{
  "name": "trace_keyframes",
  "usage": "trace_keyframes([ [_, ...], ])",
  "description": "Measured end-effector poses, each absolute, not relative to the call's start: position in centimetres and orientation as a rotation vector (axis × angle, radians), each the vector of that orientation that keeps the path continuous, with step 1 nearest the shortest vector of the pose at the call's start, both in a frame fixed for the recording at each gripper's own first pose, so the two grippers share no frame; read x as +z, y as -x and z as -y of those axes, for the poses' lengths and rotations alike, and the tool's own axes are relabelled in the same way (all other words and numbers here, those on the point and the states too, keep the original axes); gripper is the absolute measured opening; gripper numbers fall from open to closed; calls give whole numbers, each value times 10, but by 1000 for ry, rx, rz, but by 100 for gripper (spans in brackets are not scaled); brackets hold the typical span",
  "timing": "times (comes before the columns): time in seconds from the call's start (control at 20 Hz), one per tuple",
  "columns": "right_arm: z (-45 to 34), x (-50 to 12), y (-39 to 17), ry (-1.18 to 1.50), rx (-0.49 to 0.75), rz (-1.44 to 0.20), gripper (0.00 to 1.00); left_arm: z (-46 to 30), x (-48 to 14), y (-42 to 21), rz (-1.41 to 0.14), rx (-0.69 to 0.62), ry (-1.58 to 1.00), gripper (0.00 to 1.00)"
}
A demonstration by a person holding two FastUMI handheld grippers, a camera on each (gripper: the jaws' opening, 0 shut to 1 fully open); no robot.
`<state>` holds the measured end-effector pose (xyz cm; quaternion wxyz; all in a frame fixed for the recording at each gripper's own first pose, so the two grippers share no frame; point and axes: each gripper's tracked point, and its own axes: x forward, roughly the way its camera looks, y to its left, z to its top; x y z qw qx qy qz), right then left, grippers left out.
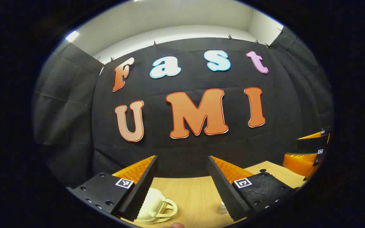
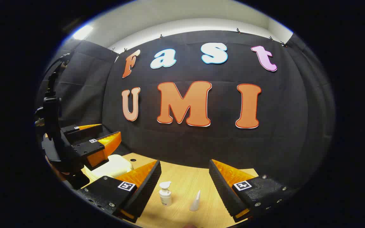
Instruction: First open the suitcase, pack the skin care products into it, and then close the suitcase.
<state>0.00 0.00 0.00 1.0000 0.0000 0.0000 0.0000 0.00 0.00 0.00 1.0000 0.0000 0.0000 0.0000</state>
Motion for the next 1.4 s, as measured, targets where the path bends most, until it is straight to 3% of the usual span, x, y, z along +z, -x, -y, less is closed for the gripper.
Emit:
trace_keyframes([
  [0.6, -42, 5, -31, -35, -81, -11, 97, -26, 7, -38, 9, -110, 58, 99],
  [1.0, -36, -5, -27, 11, -101, -35, 97, -34, -11, -40, 10, -93, -108, 100],
  [1.4, -30, -11, -27, 23, -106, -53, 97, -38, -76, -36, -139, -152, -238, 99],
])
